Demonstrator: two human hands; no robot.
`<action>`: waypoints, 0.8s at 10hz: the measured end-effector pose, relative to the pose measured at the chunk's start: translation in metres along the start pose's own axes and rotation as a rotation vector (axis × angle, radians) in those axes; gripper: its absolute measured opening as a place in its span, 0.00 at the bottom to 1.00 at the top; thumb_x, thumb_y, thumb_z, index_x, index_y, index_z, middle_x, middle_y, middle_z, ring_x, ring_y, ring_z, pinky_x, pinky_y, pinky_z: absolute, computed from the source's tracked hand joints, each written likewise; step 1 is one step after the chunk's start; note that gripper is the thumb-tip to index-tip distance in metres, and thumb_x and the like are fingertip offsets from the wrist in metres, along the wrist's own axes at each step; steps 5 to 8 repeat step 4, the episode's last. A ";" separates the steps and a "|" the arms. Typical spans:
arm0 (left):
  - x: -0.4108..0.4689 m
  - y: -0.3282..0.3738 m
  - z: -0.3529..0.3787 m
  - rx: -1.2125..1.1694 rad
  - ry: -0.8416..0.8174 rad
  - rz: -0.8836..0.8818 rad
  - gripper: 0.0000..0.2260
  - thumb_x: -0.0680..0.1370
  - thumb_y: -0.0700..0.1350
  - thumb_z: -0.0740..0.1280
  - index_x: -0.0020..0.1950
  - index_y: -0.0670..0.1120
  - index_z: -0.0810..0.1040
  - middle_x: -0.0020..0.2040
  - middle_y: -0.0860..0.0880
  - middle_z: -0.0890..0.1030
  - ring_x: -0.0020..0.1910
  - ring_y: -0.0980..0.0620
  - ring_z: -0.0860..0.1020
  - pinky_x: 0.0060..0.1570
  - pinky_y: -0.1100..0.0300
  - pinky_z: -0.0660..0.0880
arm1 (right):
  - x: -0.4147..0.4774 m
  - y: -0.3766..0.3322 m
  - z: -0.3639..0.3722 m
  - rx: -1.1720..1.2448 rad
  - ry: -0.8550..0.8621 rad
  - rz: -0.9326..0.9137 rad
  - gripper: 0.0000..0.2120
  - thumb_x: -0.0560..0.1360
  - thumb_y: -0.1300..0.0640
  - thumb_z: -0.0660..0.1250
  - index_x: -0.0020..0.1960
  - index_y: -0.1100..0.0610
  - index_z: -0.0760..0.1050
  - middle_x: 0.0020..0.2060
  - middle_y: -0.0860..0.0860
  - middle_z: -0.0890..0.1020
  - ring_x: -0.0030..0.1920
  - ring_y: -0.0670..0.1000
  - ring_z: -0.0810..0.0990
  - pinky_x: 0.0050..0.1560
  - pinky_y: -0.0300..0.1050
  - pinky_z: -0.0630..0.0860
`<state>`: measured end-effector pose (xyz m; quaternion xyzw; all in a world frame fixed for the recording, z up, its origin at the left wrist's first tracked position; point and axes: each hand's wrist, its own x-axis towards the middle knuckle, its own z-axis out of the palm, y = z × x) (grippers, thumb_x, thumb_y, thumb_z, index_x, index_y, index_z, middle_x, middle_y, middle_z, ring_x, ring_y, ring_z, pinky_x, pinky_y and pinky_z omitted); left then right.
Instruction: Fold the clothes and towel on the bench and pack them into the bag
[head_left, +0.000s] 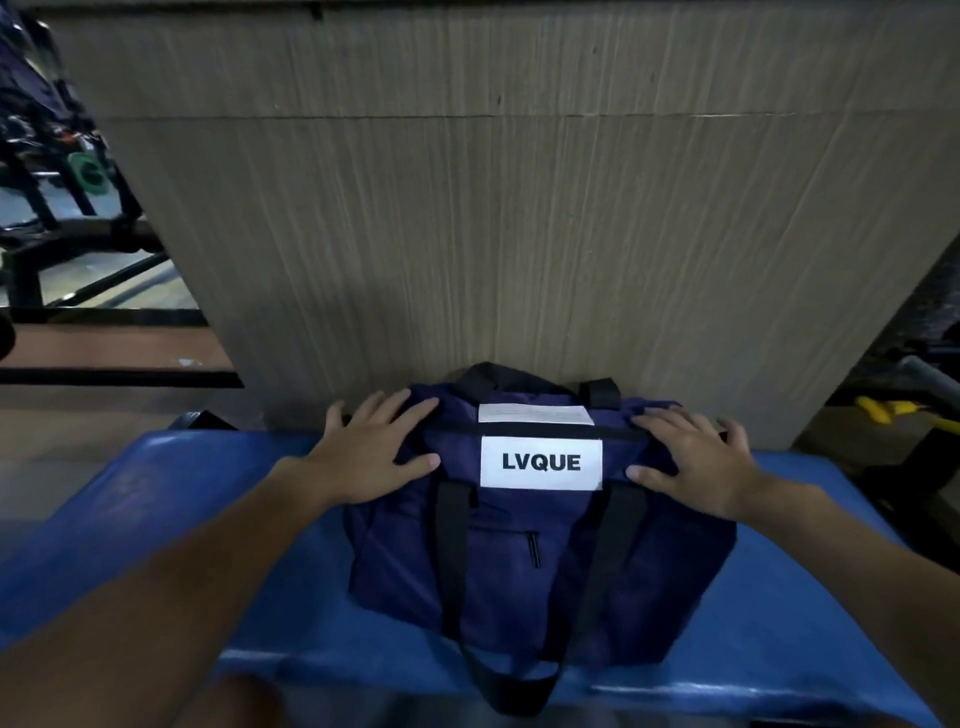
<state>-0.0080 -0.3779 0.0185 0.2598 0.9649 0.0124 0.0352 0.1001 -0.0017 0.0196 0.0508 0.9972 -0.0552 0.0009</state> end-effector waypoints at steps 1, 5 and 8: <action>-0.003 0.003 0.000 -0.009 -0.048 -0.029 0.35 0.73 0.75 0.44 0.78 0.67 0.41 0.82 0.53 0.43 0.80 0.49 0.42 0.74 0.36 0.40 | -0.005 0.002 0.000 -0.032 -0.042 0.001 0.37 0.75 0.31 0.58 0.79 0.43 0.51 0.79 0.42 0.52 0.78 0.47 0.47 0.75 0.62 0.43; 0.024 0.074 -0.048 -0.364 0.367 0.124 0.24 0.74 0.68 0.51 0.53 0.56 0.78 0.54 0.59 0.76 0.57 0.53 0.73 0.63 0.49 0.64 | -0.016 0.012 -0.023 0.274 0.229 0.067 0.22 0.77 0.40 0.63 0.69 0.44 0.69 0.63 0.45 0.74 0.66 0.51 0.69 0.67 0.52 0.56; 0.024 0.074 -0.048 -0.364 0.367 0.124 0.24 0.74 0.68 0.51 0.53 0.56 0.78 0.54 0.59 0.76 0.57 0.53 0.73 0.63 0.49 0.64 | -0.016 0.012 -0.023 0.274 0.229 0.067 0.22 0.77 0.40 0.63 0.69 0.44 0.69 0.63 0.45 0.74 0.66 0.51 0.69 0.67 0.52 0.56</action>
